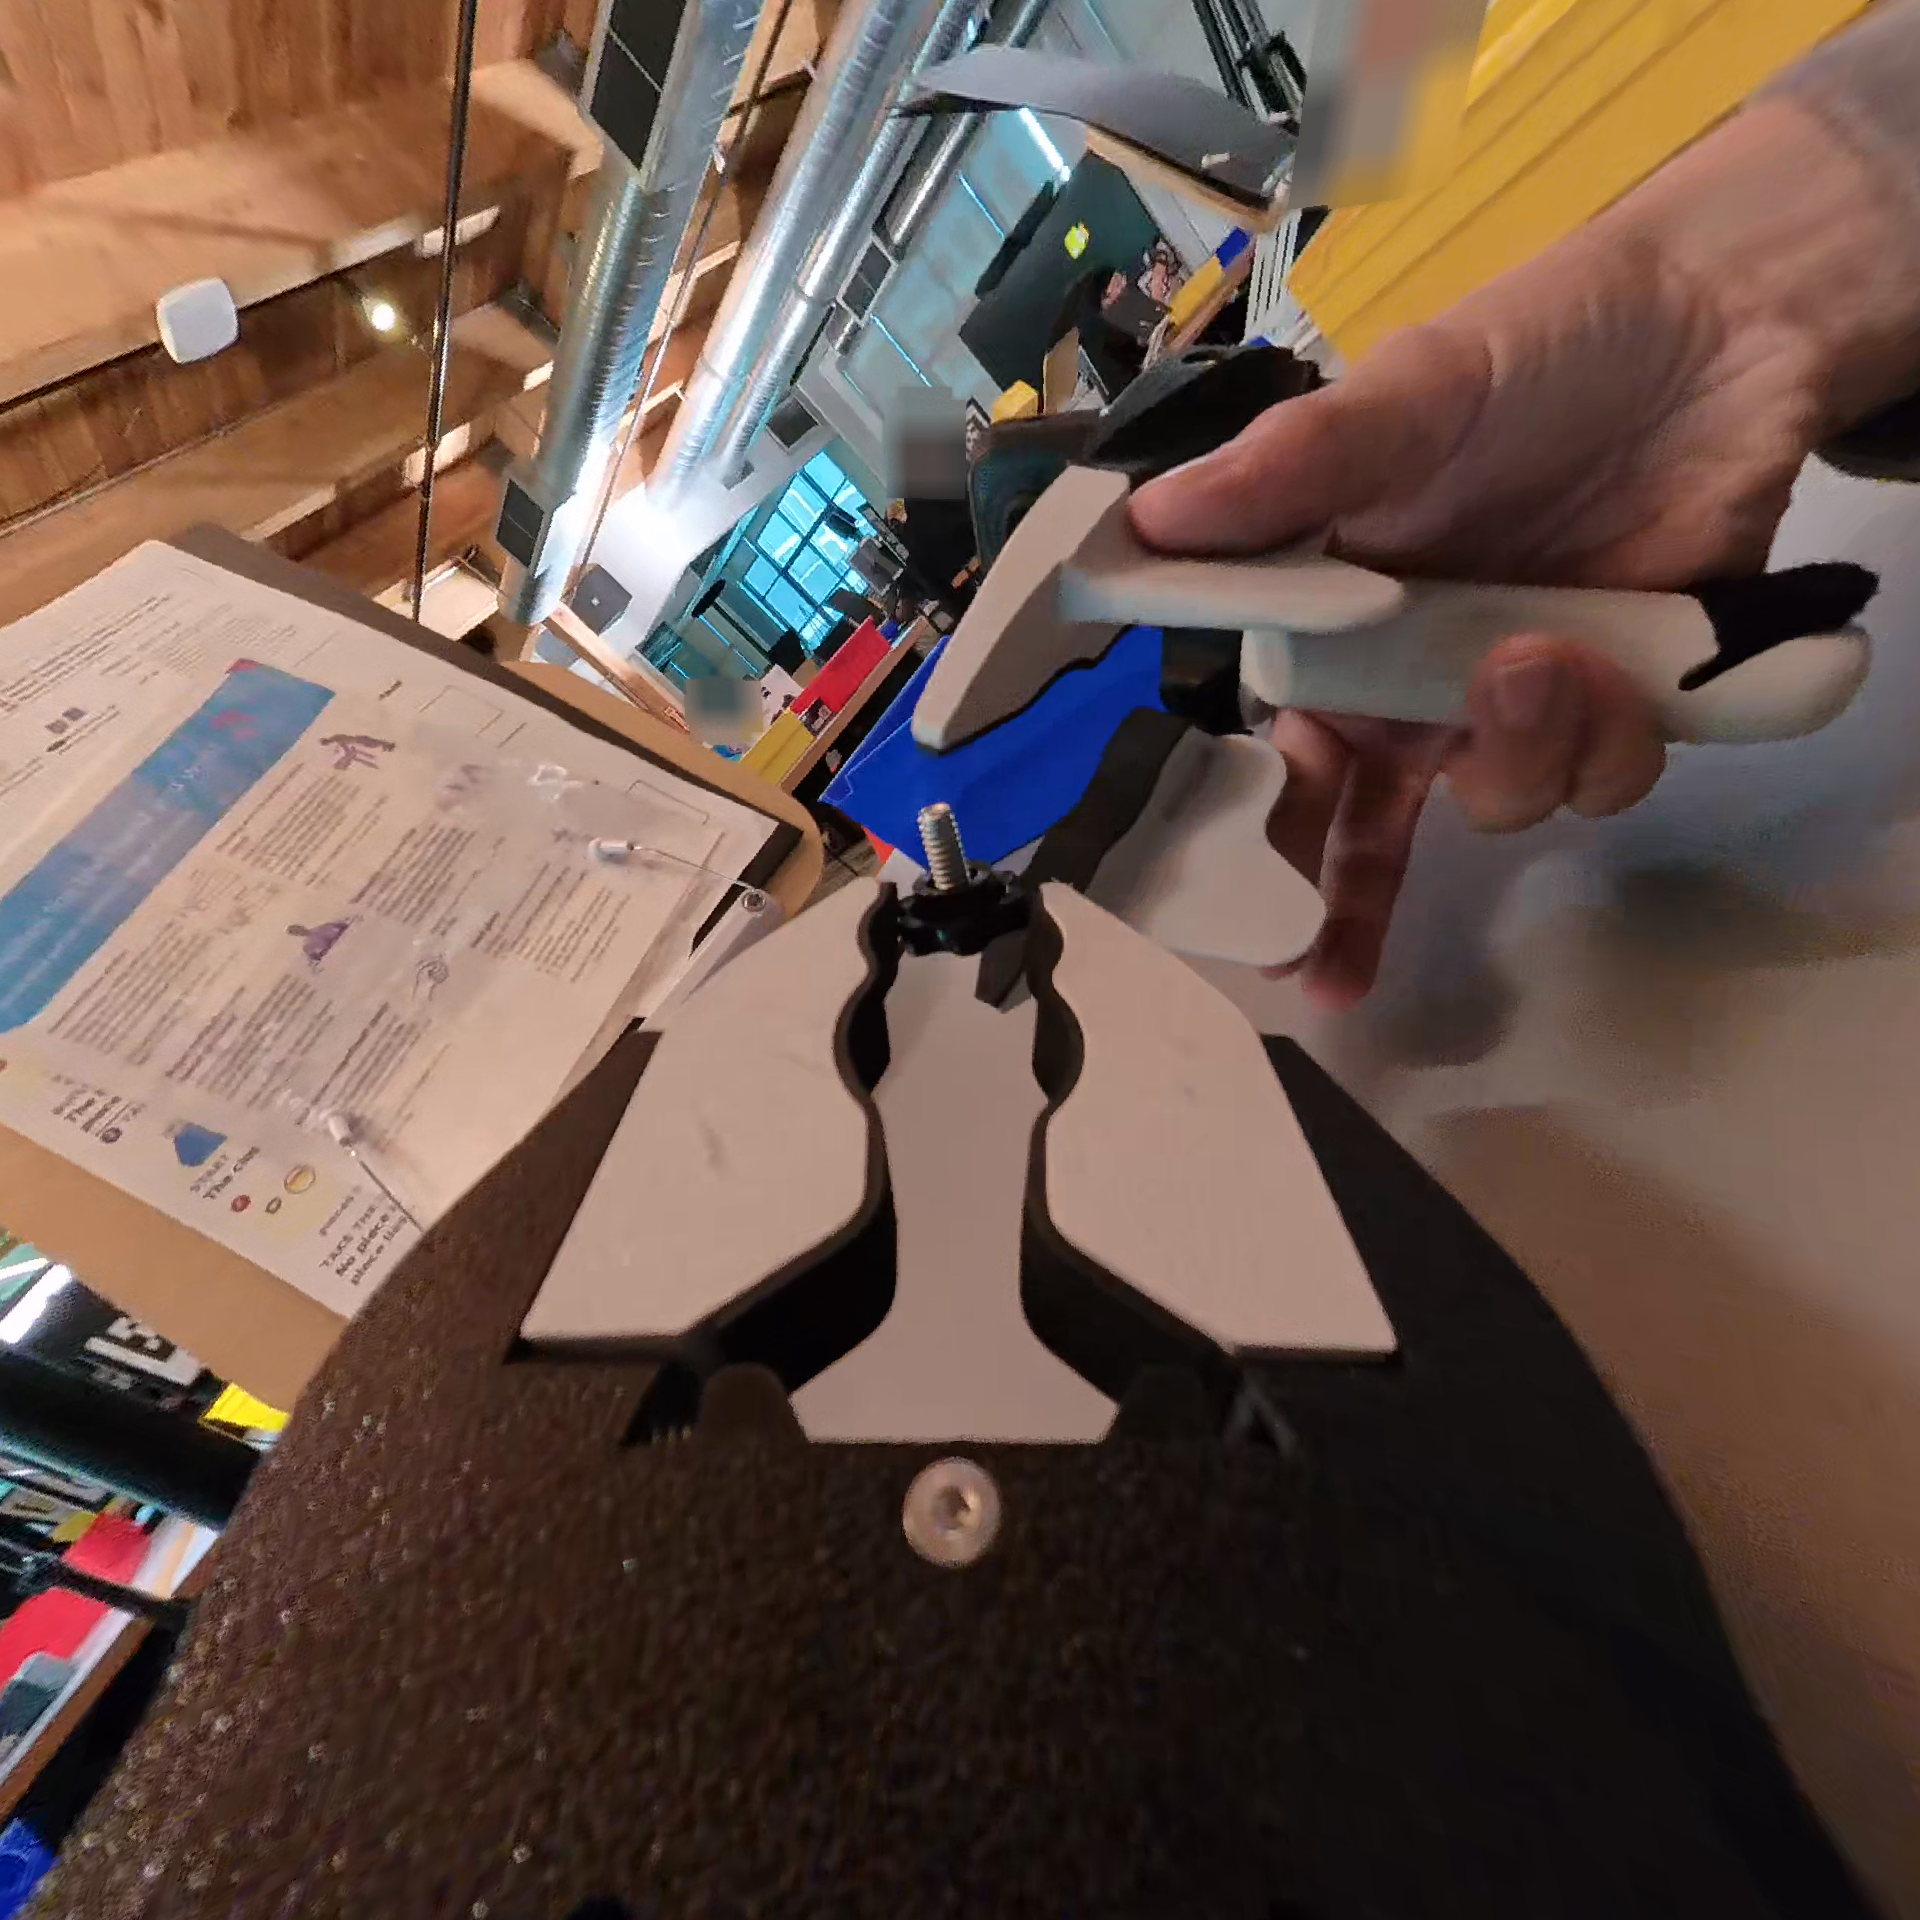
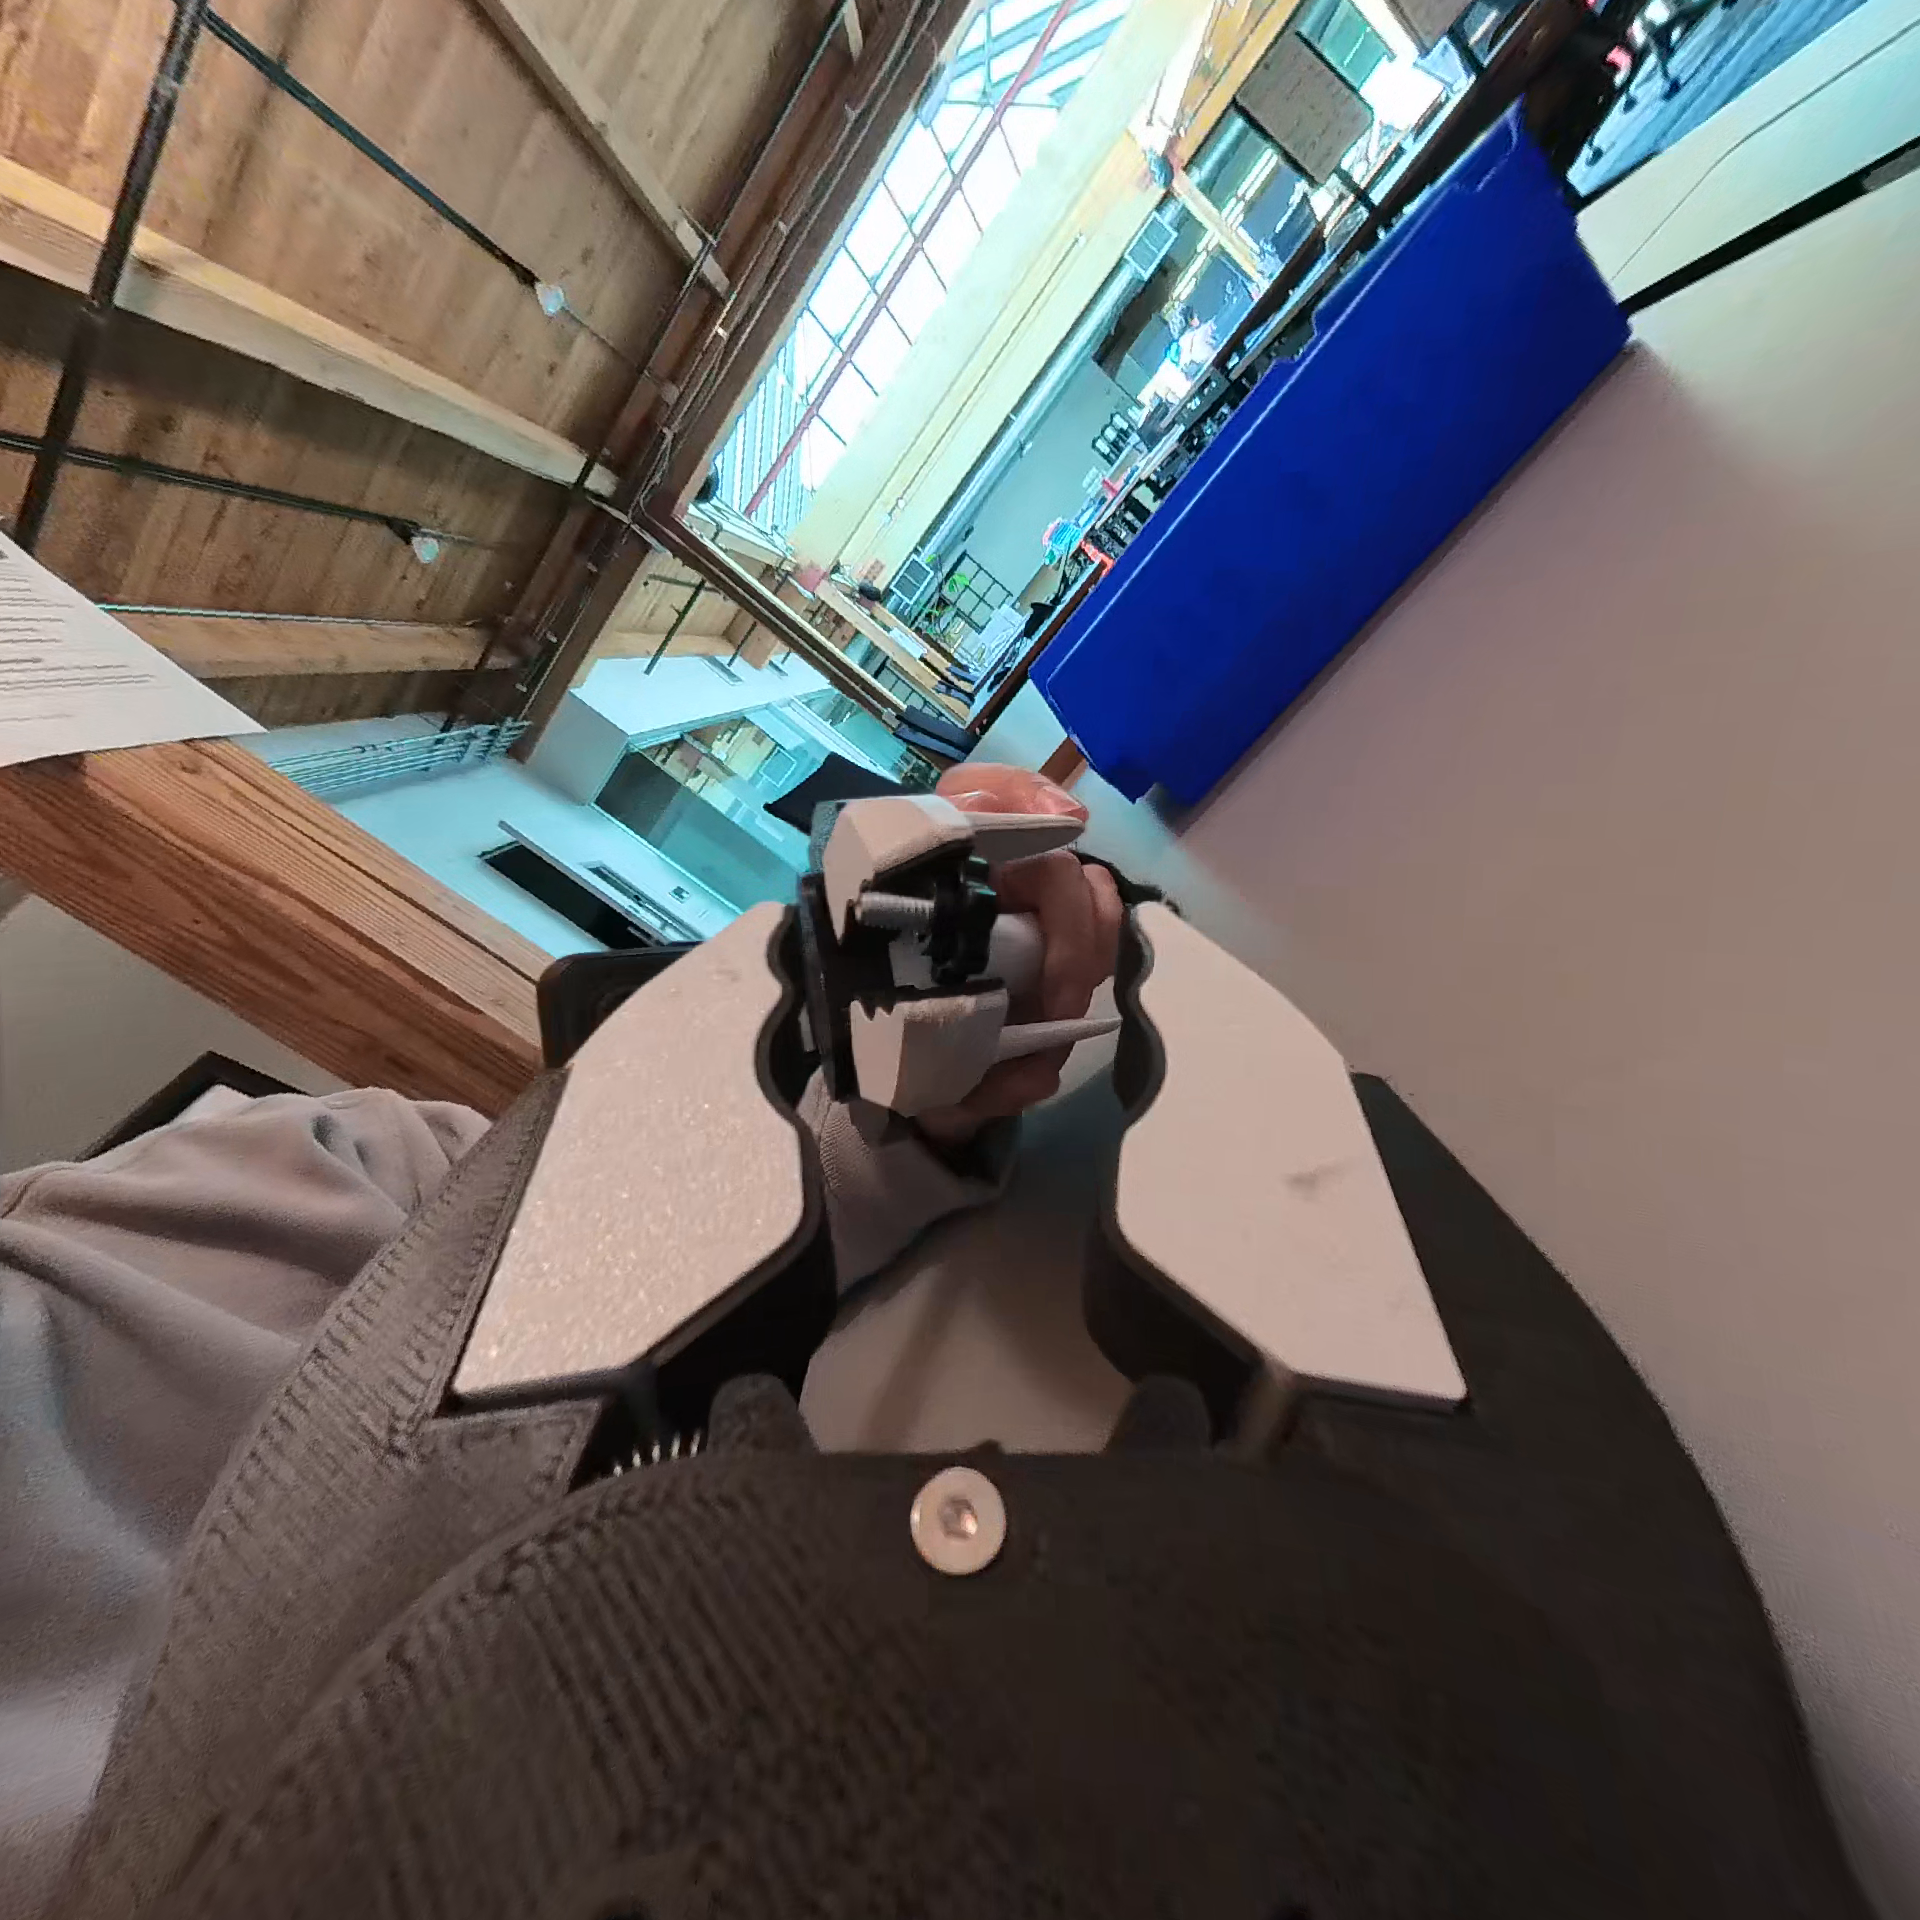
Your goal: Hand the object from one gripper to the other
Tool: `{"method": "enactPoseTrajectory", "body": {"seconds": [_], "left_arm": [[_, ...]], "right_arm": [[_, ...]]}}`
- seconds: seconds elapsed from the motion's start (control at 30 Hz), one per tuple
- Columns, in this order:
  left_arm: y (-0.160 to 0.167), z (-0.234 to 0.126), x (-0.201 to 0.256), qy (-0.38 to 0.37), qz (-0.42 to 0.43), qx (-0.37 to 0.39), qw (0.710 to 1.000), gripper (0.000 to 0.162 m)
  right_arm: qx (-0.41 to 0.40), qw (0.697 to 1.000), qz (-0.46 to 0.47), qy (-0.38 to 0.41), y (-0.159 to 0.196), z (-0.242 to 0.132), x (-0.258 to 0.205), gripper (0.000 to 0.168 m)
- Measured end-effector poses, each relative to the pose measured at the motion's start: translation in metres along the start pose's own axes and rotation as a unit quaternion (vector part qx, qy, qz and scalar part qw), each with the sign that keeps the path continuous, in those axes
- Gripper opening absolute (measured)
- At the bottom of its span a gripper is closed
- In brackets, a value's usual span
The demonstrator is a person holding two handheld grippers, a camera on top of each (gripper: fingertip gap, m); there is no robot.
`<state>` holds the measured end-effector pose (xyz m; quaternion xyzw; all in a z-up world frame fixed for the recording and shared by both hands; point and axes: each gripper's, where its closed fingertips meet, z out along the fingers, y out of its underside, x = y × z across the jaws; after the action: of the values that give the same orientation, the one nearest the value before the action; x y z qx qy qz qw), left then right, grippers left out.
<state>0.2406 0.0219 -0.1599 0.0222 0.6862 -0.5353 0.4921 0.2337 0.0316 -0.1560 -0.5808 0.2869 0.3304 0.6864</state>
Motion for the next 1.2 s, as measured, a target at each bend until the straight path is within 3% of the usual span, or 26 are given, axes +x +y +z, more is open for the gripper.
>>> {"method": "enactPoseTrajectory", "body": {"seconds": [0.13, 0.3, 0.37, 0.43, 0.5, 0.57, 0.67, 0.73, 0.77, 0.8, 1.07, 1.2], "left_arm": [[0.001, 0.002, 0.005, 0.005, 0.014, -0.008, 1.0, 0.023], [-0.002, 0.001, 0.002, -0.001, 0.005, -0.004, 1.0, 0.023], [-0.002, 0.0, 0.002, 0.004, -0.016, -0.003, 1.0, 0.025], [-0.001, 0.0, 0.002, 0.014, -0.066, -0.004, 0.998, 0.04], [0.001, -0.001, 0.0, 0.027, -0.133, -0.003, 0.991, 0.05], [-0.003, -0.002, 0.001, 0.06, -0.217, 0.01, 0.974, 0.055], [-0.008, -0.003, 0.003, 0.114, -0.346, 0.022, 0.931, 0.054], [-0.005, -0.002, 0.002, 0.122, -0.403, 0.017, 0.907, 0.052], [-0.004, -0.002, 0.0, 0.121, -0.416, 0.018, 0.901, 0.053], [-0.003, -0.003, -0.001, 0.118, -0.421, 0.02, 0.899, 0.05], [0.008, 0.001, 0.007, 0.118, -0.422, -0.028, 0.898, 0.041], [0.007, 0.002, 0.012, 0.123, -0.411, -0.034, 0.903, 0.032]], "right_arm": [[-0.007, 1.0, 0.002, -0.03, 0.004, 0.002, -0.005, 0.025], [-0.007, 0.999, -0.048, -0.026, 0.003, 0.005, -0.008, 0.025], [-0.008, 0.993, -0.119, -0.003, 0.001, 0.004, -0.007, 0.024], [0.017, 0.973, -0.227, 0.043, -0.013, -0.002, -0.009, 0.024], [0.042, 0.922, -0.369, 0.112, -0.029, -0.011, -0.01, 0.024], [0.029, 0.834, -0.522, 0.18, -0.037, -0.019, -0.01, 0.025], [-0.045, 0.626, -0.727, 0.279, -0.036, -0.022, -0.004, 0.025], [-0.126, 0.481, -0.807, 0.318, -0.027, -0.02, 0.009, 0.024], [-0.157, 0.426, -0.831, 0.323, -0.021, -0.018, 0.015, 0.025], [-0.176, 0.393, -0.845, 0.317, -0.015, -0.014, 0.02, 0.025], [-0.201, 0.333, -0.87, 0.303, -0.004, -0.004, 0.021, 0.024], [-0.189, 0.321, -0.881, 0.29, 0.001, 0.003, 0.013, 0.024]]}}
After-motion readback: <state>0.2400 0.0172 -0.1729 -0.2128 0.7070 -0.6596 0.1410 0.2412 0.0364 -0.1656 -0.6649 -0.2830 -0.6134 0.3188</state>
